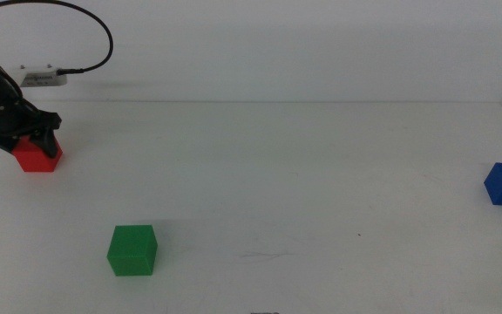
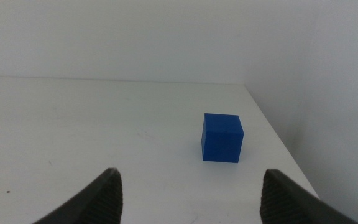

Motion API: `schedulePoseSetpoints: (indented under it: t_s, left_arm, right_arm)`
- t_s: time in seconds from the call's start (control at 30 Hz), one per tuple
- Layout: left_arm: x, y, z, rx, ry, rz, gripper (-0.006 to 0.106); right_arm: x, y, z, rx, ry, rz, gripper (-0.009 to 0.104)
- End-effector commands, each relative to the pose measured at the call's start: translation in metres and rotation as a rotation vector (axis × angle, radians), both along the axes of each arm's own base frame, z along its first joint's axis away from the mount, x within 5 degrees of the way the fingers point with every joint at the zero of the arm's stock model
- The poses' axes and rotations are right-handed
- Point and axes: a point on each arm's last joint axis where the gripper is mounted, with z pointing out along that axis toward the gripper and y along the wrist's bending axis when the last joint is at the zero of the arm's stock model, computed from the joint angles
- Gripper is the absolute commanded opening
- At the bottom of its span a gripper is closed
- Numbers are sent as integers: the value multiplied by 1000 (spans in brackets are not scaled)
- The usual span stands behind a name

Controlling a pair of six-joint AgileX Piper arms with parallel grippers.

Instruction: Stack red cubes first, then green, then blue cubes in a specific spot.

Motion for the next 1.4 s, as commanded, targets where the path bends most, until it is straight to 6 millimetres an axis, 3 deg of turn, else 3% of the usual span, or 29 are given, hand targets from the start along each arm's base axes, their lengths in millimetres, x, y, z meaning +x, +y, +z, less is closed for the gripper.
schedulePoseSetpoints:
  t_s: [0.0, 0.07, 0.27, 0.4, 0.63, 0.77, 0.83, 1.1, 1.23, 1.37]
  left_arm:
    - [-7, -4, 48, -21, -67, 14, 9]
    - [-11, -5, 54, -28, -56, 10, 0]
    - [-33, -21, 95, -46, -80, 56, -1]
    - [-68, -40, 125, -19, -103, 122, -1]
    - [-133, -96, 141, -11, -165, 212, -1]
    - [-149, -141, 146, 10, -136, 165, -1]
    - [-152, -174, 144, 2, -127, 134, -1]
    - [-159, -302, 114, -61, -64, 33, -1]
    - [-158, -349, 100, -69, -47, 8, -1]
    - [-158, -382, 88, -81, -39, -12, -1]
  right_arm:
    - [-2, 0, 14, -31, -110, 0, 57]
    - [-2, 0, 14, -31, -110, 0, 57]
    - [-2, 0, 14, -31, -110, 0, 57]
    - [-2, 0, 14, -31, -110, 0, 57]
    - [-2, 0, 14, -31, -110, 0, 57]
    - [-2, 0, 14, -31, -110, 0, 57]
    - [-2, 0, 14, -31, -110, 0, 57]
    - [-2, 0, 14, -31, -110, 0, 57]
    - [-2, 0, 14, -31, -110, 0, 57]
    - [-2, 0, 14, -31, -110, 0, 57]
